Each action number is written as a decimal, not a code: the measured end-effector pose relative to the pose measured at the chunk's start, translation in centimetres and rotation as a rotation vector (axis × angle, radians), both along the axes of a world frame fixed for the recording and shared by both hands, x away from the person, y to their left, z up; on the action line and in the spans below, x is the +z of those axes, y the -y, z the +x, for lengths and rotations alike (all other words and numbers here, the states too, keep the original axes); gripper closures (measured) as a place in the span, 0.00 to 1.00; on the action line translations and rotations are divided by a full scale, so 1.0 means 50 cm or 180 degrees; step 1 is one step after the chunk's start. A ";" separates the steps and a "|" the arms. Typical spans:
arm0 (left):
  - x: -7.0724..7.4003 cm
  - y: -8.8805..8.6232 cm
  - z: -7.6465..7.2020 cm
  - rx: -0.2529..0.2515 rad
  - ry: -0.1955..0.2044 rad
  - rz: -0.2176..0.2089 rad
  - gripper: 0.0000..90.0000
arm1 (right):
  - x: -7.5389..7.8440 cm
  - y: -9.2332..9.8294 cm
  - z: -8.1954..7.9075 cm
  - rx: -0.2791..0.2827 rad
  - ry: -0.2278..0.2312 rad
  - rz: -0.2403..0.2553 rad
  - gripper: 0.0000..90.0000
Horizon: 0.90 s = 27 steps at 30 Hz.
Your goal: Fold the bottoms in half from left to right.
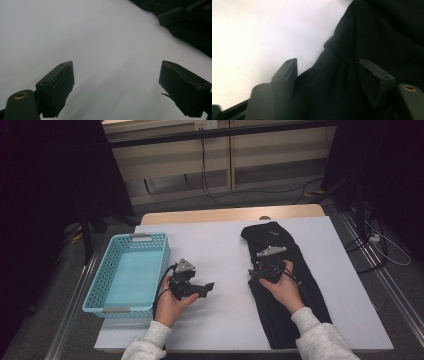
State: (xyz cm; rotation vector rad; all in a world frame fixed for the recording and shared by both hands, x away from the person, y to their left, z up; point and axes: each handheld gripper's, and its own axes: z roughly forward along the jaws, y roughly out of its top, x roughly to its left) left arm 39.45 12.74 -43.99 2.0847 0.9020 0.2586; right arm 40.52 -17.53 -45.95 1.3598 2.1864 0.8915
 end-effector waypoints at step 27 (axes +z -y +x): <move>0.001 0.001 0.006 0.0016 -0.0004 -0.0058 0.17 | -0.001 0.034 0.003 -0.0049 0.0101 0.0125 0.92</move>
